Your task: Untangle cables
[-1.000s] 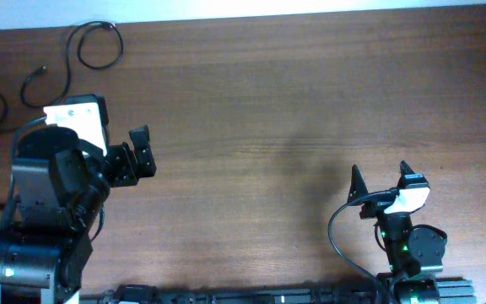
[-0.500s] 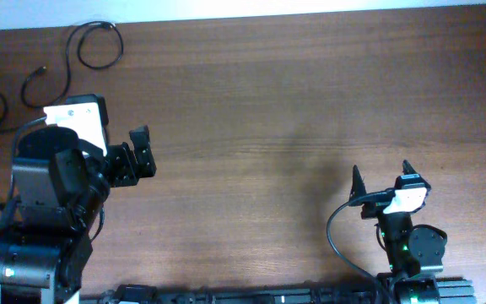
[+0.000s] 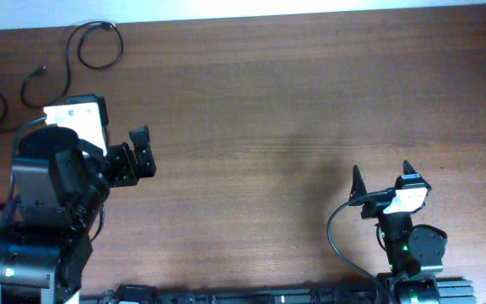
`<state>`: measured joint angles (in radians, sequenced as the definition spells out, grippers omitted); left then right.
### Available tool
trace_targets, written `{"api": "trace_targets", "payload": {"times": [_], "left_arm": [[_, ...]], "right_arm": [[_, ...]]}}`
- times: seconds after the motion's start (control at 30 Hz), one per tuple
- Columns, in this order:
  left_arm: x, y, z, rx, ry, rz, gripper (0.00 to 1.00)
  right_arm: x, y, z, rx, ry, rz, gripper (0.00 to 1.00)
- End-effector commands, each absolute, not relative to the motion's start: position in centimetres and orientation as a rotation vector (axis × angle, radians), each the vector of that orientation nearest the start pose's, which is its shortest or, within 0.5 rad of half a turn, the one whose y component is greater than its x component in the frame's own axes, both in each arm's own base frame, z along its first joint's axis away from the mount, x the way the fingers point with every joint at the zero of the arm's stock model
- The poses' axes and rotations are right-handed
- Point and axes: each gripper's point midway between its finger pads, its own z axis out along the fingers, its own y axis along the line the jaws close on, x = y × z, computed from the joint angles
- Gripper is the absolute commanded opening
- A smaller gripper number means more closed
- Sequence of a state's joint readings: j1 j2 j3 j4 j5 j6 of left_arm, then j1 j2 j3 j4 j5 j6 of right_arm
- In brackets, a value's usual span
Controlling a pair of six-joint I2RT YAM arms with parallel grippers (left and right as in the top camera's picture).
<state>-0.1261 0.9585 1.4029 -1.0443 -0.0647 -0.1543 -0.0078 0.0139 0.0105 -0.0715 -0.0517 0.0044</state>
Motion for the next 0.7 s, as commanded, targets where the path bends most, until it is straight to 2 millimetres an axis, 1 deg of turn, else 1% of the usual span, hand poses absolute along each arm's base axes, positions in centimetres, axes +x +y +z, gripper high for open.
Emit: {"api": "trace_targets", "payload": {"times": [0.0,0.13,0.17,0.2,0.27,0.3,0.33,0.37,0.4,0.47,0.53,0.6,0.63,0.67], "left_arm": [[26.5,-2.0,35.3,-0.085,2.160,-0.085,0.99],[23.9,-1.8,31.2,-0.080,2.362,-0.054,0.99],[23.8,-1.7,29.5,-0.080,2.413,-0.041,0.99],[23.3,-1.3,27.7,-0.088,2.454,-0.013,0.99],[21.1,-0.9,23.7,-0.090,2.528,0.015,0.99],[20.0,-0.7,22.1,-0.089,2.551,0.020,0.99],[19.3,-0.6,20.9,-0.090,2.549,0.022,0.99],[19.2,-0.4,20.0,-0.095,2.492,0.025,0.99],[19.8,-0.4,19.0,-0.098,2.387,0.011,0.99],[20.7,-0.7,17.5,-0.095,2.231,-0.029,0.99],[21.2,-1.0,16.2,-0.089,2.115,-0.068,0.99],[21.9,-1.4,14.5,-0.078,2.066,-0.095,0.99],[22.5,-1.8,14.0,-0.068,2.027,-0.119,0.99],[22.9,-2.0,14.0,-0.062,1.995,-0.132,0.99]], "right_arm": [[24.6,0.3,15.6,-0.007,1.648,0.034,0.98],[24.6,0.3,15.6,-0.007,1.648,0.034,0.98],[24.6,0.3,15.6,-0.007,1.648,0.034,0.98],[24.6,0.3,15.6,-0.007,1.648,0.034,0.98],[24.6,0.3,15.6,-0.007,1.648,0.034,0.98],[24.6,0.3,15.6,-0.007,1.648,0.034,0.98],[24.6,0.3,15.6,-0.007,1.648,0.034,0.98],[24.6,0.3,15.6,-0.007,1.648,0.034,0.98],[24.6,0.3,15.6,-0.007,1.648,0.034,0.98],[24.6,0.3,15.6,-0.007,1.648,0.034,0.98],[24.6,0.3,15.6,-0.007,1.648,0.034,0.98],[24.6,0.3,15.6,-0.006,1.648,0.034,0.98],[24.6,0.3,15.6,-0.007,1.648,0.034,0.98],[24.6,0.3,15.6,-0.007,1.648,0.034,0.98]]}}
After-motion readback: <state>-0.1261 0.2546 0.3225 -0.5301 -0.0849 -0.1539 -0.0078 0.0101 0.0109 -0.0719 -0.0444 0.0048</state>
